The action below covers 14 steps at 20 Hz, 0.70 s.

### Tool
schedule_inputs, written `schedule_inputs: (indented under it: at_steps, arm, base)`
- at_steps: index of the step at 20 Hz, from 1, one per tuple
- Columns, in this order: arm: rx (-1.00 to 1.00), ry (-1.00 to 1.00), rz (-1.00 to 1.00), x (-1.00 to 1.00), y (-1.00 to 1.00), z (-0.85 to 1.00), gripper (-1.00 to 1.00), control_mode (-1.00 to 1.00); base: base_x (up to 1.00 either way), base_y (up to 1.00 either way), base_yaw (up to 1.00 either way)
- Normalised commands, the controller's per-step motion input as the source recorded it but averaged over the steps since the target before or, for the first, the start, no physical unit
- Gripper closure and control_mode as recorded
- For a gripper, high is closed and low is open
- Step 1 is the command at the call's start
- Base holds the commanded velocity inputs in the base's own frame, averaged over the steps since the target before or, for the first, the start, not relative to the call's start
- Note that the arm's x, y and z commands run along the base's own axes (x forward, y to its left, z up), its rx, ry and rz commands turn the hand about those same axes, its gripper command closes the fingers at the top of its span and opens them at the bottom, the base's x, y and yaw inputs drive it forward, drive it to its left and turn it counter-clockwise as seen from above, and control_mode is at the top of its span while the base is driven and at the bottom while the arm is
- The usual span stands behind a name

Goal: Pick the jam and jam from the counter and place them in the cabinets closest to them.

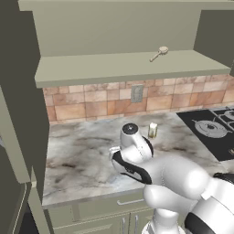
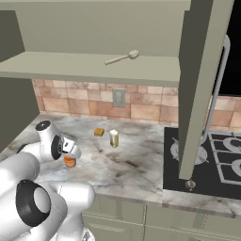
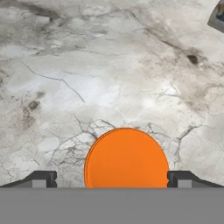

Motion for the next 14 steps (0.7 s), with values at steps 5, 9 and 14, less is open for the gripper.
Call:
schedule_inputs:
  at_steps: [5,9,14]
  arm:
    - [0.0,-0.02,0.0,0.0,-0.09,-0.27,-1.0,-1.0]
    - [0.0,-0.03,0.0,0.0,-0.13,-0.22,-1.0,-1.0]
    - [0.0,-0.02,0.01,0.0,-0.09,-0.08,-1.0,-1.0]
  base:
    - [0.0,0.0,0.0]
    - [0.0,0.0,0.0]
    - [0.0,0.0,0.0]
